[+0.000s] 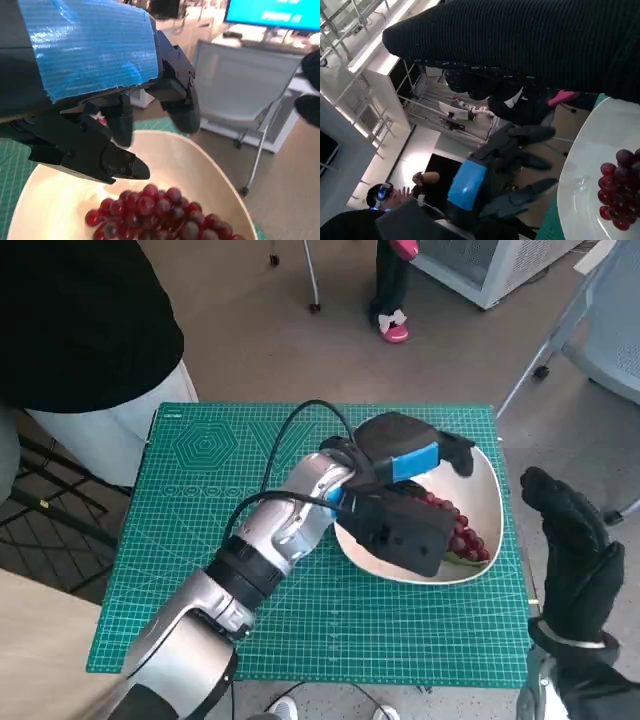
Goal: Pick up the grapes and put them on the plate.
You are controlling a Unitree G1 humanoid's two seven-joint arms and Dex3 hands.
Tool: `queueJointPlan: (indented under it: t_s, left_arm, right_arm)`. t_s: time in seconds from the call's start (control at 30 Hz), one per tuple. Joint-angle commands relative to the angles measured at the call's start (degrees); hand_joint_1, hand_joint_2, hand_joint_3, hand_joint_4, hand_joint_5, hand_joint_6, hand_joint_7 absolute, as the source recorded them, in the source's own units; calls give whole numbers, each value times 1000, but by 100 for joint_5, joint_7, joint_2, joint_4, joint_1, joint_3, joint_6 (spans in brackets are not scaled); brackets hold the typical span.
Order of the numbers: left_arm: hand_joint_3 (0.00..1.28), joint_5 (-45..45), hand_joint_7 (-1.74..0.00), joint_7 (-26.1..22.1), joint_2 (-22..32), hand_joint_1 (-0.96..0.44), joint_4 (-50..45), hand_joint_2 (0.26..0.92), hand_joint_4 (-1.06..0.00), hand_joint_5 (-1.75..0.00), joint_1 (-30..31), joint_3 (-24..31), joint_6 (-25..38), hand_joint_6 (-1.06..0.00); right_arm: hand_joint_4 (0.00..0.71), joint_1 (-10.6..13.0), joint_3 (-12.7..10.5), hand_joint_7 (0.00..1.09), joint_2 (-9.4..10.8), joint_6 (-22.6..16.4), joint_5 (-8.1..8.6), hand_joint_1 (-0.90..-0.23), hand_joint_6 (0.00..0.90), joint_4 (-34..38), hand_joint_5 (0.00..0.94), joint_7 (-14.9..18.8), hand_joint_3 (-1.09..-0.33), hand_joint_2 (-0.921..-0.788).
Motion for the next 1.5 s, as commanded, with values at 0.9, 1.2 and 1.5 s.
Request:
queueJointPlan:
  t_s: [0.9, 1.2, 1.5]
  left_arm:
    - [177, -4202, -1, -1077, 720, -472, 351, 921, -265, -3, 1481, 3014, -2409, -365]
    - [464, -6186, 0, -3006, 387, -628, 781, 921, -98, 0, 1713, 4261, -1808, -181]
    - [556, -6439, -11, -3594, 408, -658, 1054, 921, -59, -9, 1919, 4644, -2087, -123]
  right_arm:
    - [441, -365, 182, 198, 38, -179, -28, -622, 204, 694, 1, 38, -856, -921]
    - [445, -530, 288, 196, 54, -206, 27, -622, 209, 877, 3, 154, -853, -921]
    - [445, -694, 407, 193, 11, -214, 201, -628, 212, 1054, 2, 391, -851, -921]
